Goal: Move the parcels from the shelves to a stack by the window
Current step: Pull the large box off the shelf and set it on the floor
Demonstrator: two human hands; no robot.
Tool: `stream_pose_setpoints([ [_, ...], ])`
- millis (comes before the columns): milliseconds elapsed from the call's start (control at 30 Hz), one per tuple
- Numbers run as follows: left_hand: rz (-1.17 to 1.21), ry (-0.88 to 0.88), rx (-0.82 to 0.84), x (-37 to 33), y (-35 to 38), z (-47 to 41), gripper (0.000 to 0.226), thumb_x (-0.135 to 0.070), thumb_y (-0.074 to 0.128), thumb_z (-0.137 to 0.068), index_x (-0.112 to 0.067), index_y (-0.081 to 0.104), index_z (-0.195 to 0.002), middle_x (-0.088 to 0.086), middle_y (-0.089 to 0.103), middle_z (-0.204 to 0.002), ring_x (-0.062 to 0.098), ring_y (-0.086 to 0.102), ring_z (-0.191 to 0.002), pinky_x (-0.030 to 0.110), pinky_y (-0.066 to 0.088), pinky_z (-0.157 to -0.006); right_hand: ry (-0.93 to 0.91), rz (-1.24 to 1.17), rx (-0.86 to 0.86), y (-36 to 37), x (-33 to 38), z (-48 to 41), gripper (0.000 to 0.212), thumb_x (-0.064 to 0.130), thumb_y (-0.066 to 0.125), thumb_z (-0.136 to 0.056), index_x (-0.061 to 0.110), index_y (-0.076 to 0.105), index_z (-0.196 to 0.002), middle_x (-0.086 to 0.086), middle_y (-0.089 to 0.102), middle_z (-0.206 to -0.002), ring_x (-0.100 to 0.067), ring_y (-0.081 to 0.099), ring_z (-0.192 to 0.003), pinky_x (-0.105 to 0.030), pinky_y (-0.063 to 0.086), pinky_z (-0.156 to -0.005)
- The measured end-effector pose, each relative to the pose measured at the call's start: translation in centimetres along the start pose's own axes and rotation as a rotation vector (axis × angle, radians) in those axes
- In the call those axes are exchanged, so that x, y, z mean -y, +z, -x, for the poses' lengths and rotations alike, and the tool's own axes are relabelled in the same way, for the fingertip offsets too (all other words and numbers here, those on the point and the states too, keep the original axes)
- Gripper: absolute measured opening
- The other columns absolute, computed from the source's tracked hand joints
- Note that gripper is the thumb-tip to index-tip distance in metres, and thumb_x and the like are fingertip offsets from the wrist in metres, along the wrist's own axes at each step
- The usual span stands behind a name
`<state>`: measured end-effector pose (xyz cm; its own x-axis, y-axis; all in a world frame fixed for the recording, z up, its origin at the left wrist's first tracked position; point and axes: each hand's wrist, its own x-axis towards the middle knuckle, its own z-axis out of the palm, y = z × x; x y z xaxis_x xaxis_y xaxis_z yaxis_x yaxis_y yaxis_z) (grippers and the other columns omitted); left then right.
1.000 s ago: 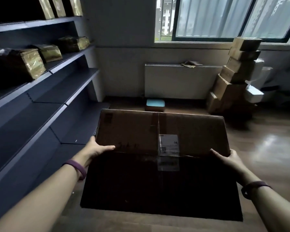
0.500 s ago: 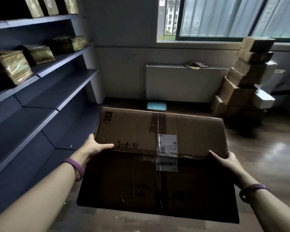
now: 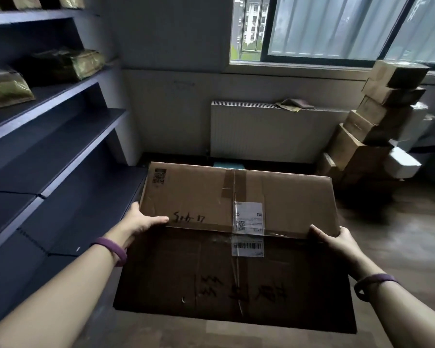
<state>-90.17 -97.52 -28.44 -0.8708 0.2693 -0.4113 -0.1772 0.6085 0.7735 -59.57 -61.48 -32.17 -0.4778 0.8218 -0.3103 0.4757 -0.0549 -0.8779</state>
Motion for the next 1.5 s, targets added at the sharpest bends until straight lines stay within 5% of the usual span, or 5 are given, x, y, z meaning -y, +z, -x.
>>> stream_pose_setpoints([
  [700,0.136,0.064,-0.096,-23.0,8.0,-27.7,0.08,-0.021,0.088,-0.071,-0.005,0.045,-0.136,0.015,0.061,-0.125,0.03,0.06,-0.112,0.042,0.049,-0.098,-0.052,0.008,0.075,3.5,15.6,-38.1,0.084,0.044,0.082,-0.078,-0.003,0.047,-0.138,-0.019,0.061,-0.131,-0.034,0.06,-0.121,-0.048,0.047,-0.106],
  [867,0.209,0.09,-0.091,-27.8,9.5,-34.2,0.053,-0.012,0.084,-0.074,-0.012,0.057,-0.12,0.008,0.07,-0.101,0.019,0.067,-0.084,0.029,0.054,-0.065,-0.066,0.065,0.04,4.1,20.3,-46.7,0.087,0.046,0.083,-0.075,-0.001,0.047,-0.138,-0.018,0.06,-0.132,-0.032,0.06,-0.12,-0.046,0.048,-0.106],
  [1000,0.201,0.097,-0.045,-30.1,9.8,-39.6,0.049,-0.002,0.081,-0.075,-0.014,0.061,-0.118,0.014,0.069,-0.115,0.029,0.065,-0.105,0.043,0.051,-0.097,-0.067,0.099,-0.014,5.7,23.1,-51.8,0.093,0.048,0.084,-0.073,0.005,0.04,-0.144,-0.012,0.056,-0.138,-0.029,0.056,-0.125,-0.041,0.044,-0.107],
  [1100,0.216,0.079,-0.059,-31.1,9.8,-43.9,0.051,-0.008,0.084,-0.073,-0.017,0.061,-0.118,0.01,0.07,-0.111,0.025,0.067,-0.098,0.034,0.054,-0.083,-0.068,0.086,-0.045,7.5,24.5,-55.0,0.1,0.044,0.086,-0.072,0.005,0.034,-0.146,-0.013,0.054,-0.14,-0.03,0.053,-0.128,-0.039,0.043,-0.107],
  [1500,0.194,0.002,0.089,-38.0,8.4,-65.7,0.042,-0.025,0.081,-0.078,-0.028,0.06,-0.114,0.0,0.07,-0.104,0.017,0.067,-0.088,0.028,0.051,-0.064,-0.091,0.065,-0.049,16.8,30.2,-68.9,0.043,0.025,0.083,-0.08,0.014,0.065,-0.117,-0.004,0.07,-0.112,-0.018,0.065,-0.098,-0.031,0.047,-0.089],
])
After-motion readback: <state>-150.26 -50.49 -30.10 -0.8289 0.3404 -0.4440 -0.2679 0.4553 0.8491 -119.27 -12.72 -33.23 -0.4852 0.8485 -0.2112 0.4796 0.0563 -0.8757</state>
